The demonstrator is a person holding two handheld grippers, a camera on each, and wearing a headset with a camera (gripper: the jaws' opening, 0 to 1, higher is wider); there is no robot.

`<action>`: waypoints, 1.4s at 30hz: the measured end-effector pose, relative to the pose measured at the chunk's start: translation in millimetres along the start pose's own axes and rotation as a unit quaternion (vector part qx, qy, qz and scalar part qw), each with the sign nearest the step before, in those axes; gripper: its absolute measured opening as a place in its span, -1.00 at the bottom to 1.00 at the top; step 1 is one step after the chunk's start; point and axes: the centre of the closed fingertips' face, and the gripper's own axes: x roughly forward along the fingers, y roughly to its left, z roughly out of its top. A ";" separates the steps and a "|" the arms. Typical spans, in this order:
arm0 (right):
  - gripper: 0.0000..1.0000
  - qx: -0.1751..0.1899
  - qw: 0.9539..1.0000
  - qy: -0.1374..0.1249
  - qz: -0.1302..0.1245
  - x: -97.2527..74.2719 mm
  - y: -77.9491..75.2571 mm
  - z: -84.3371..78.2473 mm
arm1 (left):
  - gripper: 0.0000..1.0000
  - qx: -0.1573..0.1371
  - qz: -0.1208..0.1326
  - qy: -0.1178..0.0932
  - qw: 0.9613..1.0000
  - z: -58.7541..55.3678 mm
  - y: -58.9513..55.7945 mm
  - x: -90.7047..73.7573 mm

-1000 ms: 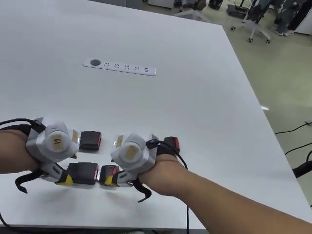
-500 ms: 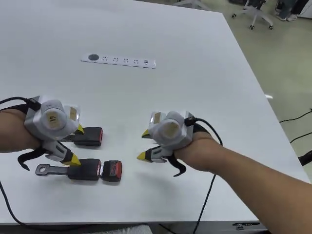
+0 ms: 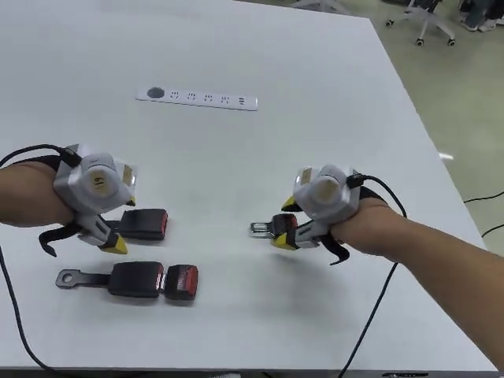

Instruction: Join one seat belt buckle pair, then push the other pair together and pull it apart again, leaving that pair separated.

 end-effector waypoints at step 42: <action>-0.33 -0.027 0.998 0.041 0.026 25.5 2.9 13.2 | -0.35 -0.013 -0.044 0.004 0.999 2.0 12.1 19.3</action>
